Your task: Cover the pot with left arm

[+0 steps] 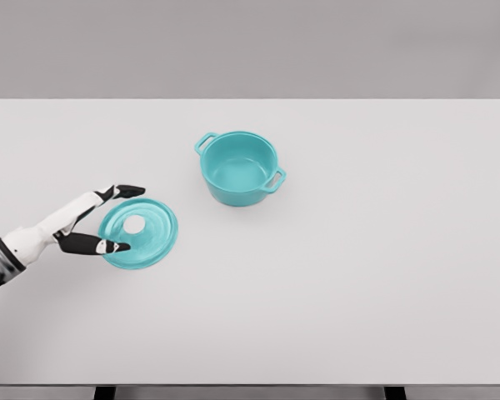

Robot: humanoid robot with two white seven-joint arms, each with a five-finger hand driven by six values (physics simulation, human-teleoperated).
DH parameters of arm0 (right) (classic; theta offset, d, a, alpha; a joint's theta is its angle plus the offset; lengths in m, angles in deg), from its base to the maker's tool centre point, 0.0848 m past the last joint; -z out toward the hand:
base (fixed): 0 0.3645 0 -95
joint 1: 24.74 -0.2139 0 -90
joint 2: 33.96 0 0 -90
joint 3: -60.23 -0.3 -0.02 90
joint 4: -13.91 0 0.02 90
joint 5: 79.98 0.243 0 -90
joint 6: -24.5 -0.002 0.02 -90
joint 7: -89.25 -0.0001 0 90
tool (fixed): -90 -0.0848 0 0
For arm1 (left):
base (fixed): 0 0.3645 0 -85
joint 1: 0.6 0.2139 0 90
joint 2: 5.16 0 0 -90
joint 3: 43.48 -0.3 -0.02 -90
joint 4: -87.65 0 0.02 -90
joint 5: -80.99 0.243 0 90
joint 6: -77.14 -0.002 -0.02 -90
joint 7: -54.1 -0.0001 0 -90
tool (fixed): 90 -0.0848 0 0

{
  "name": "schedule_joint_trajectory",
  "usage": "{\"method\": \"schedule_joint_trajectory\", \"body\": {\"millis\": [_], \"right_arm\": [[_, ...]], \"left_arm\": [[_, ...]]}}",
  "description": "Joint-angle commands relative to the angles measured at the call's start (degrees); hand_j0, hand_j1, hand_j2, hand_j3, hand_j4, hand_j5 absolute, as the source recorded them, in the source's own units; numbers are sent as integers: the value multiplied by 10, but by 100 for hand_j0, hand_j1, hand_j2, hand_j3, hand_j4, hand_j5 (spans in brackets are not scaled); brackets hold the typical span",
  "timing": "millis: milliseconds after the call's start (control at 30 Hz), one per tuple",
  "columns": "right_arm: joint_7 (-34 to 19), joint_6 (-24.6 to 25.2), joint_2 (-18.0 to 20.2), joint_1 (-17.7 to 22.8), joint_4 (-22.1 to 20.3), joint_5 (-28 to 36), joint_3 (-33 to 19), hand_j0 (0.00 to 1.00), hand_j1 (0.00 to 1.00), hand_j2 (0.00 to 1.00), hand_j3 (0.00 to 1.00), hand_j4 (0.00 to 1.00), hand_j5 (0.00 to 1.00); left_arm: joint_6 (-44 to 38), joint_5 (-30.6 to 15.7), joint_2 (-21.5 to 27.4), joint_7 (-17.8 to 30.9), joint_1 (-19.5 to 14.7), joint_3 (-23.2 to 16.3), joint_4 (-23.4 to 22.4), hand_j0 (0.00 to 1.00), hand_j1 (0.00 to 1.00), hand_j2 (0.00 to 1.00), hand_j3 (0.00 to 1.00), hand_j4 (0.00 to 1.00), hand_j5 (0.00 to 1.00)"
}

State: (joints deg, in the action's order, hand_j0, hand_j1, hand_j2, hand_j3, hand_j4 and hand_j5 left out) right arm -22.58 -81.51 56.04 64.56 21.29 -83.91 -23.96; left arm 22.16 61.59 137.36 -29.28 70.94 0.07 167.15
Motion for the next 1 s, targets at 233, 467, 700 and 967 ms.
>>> {"method": "schedule_joint_trajectory", "body": {"millis": [233,467,700,967], "right_arm": [[-1,-1,0,0,0,0,0,100,100,100,100,100,100],[-1,0,0,0,0,0,0,100,100,100,100,100,100],[-1,-1,0,0,0,0,0,100,100,100,100,100,100],[0,0,0,0,0,0,0,100,100,100,100,100,100]], "left_arm": [[0,28,-13,-2,-2,5,-1,88,88,88,88,88,88],[0,42,-10,-2,-10,7,7,89,89,89,89,89,89],[0,62,-7,-3,-11,7,7,89,89,89,89,89,89],[0,96,-10,-4,-17,14,9,88,88,88,88,88,88]]}}
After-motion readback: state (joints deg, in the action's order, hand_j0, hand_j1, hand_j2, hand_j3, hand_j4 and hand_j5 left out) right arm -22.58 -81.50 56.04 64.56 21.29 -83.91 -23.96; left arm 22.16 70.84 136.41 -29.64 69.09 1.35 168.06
